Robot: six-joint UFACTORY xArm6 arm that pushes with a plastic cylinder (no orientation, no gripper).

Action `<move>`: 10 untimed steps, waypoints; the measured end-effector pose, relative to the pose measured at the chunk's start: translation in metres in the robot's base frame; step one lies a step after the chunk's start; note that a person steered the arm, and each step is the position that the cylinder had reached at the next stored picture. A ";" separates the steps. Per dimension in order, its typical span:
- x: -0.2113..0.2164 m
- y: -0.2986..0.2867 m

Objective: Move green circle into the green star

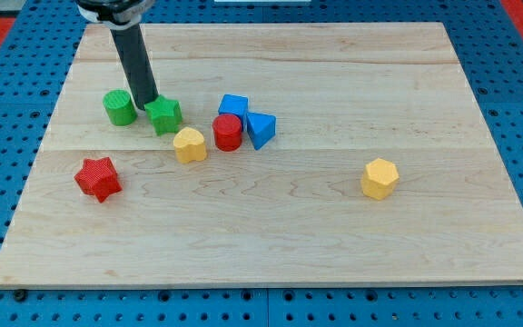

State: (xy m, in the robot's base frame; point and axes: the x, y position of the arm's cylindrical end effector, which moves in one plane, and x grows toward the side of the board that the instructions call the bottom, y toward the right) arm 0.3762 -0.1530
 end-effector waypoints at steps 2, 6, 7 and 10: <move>0.001 -0.003; -0.061 -0.097; 0.008 -0.082; -0.008 -0.005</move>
State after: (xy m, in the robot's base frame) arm 0.3684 -0.1580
